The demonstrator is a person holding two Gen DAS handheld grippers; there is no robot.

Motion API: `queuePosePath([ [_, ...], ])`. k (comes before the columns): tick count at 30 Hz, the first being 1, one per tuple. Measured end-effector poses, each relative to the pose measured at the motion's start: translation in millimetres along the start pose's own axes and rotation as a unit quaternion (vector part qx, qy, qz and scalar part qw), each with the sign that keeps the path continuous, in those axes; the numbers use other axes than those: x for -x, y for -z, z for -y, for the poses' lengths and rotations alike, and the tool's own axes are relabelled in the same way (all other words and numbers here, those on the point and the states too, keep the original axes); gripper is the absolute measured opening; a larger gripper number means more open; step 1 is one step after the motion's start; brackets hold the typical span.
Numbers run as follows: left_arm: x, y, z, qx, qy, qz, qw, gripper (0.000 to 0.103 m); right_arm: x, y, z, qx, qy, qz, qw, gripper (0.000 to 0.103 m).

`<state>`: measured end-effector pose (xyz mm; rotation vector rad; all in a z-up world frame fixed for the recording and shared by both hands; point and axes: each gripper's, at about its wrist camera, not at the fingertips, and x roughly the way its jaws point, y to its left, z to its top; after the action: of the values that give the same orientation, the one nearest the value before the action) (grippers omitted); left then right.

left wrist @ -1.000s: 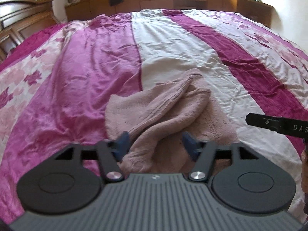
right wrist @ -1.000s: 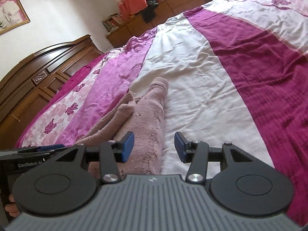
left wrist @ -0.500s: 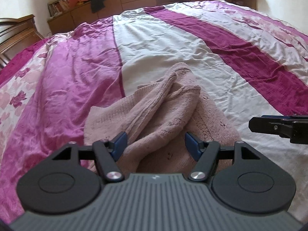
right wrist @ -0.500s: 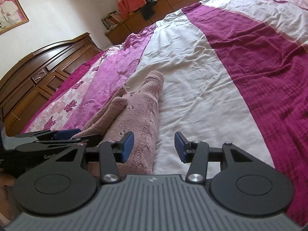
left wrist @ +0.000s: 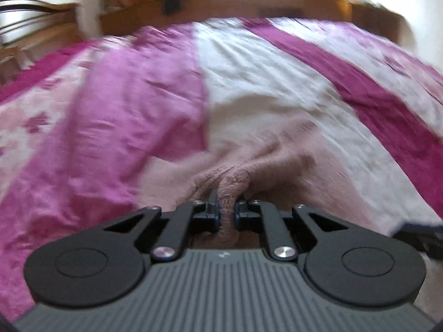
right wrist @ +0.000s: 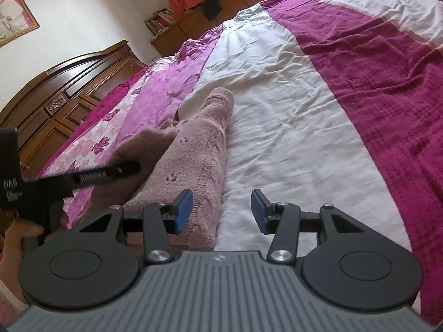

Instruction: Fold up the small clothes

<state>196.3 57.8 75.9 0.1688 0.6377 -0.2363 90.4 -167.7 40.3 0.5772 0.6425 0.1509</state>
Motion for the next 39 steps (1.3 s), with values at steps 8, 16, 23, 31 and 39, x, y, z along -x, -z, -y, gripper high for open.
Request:
queuePosePath([
  [8,-26,15,-81,0.162,-0.028,-0.036,0.9857,0.013,-6,4,-13,0.034,-0.010,-0.003,0.999,0.055],
  [16,-22,26,-92,0.212,0.000,-0.046,0.9762,0.018,-10,4,-15,0.042,-0.008,-0.007,0.999,0.055],
  [23,4,34,-100,0.226,0.020,-0.056,0.9722,0.050,-9,2,-12,0.026,-0.013,-0.002,1.000,0.056],
  [31,28,47,-95,0.228,0.047,-0.066,0.9703,0.071,-17,-17,1,-0.037,-0.048,-0.007,0.998,0.073],
  [39,14,60,-82,0.218,0.055,-0.102,0.9689,0.070,-47,-25,-5,-0.036,-0.058,-0.049,0.996,0.078],
])
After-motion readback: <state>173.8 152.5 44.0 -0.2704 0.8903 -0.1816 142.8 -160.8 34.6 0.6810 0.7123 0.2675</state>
